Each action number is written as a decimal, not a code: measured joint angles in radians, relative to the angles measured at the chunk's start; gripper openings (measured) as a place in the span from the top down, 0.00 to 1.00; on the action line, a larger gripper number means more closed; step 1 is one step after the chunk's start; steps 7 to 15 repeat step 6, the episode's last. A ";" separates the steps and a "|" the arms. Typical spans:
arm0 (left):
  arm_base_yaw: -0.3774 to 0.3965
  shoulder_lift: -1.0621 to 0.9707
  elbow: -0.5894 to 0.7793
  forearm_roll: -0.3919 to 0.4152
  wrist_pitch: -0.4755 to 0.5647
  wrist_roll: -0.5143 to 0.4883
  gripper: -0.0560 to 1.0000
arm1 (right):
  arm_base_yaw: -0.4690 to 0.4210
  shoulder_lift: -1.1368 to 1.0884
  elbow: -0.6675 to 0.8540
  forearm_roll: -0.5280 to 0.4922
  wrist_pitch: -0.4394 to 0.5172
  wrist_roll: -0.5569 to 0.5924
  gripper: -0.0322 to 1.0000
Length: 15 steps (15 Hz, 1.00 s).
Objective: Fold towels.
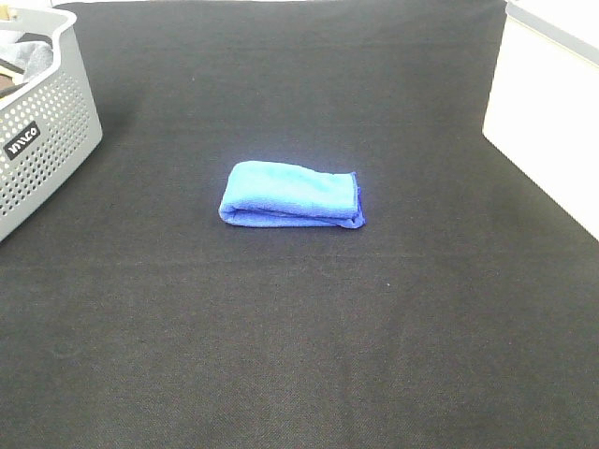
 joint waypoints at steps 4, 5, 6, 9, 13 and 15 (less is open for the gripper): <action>0.000 0.000 0.000 0.000 0.000 0.000 0.22 | 0.000 0.000 0.000 0.000 0.000 0.000 0.17; 0.000 0.000 0.000 0.000 0.000 0.000 0.22 | 0.000 0.000 0.000 0.000 0.000 0.000 0.17; 0.000 0.000 0.000 0.000 0.000 0.000 0.22 | 0.000 0.000 0.000 0.000 0.000 0.000 0.17; 0.000 0.000 0.000 0.000 0.000 0.000 0.22 | 0.000 0.000 0.000 0.000 0.000 0.000 0.17; 0.000 0.000 0.000 0.000 0.000 0.000 0.22 | 0.000 0.000 0.000 0.000 0.000 0.000 0.17; 0.000 0.000 0.000 0.000 0.000 0.000 0.22 | 0.000 0.000 0.000 0.000 0.000 0.000 0.17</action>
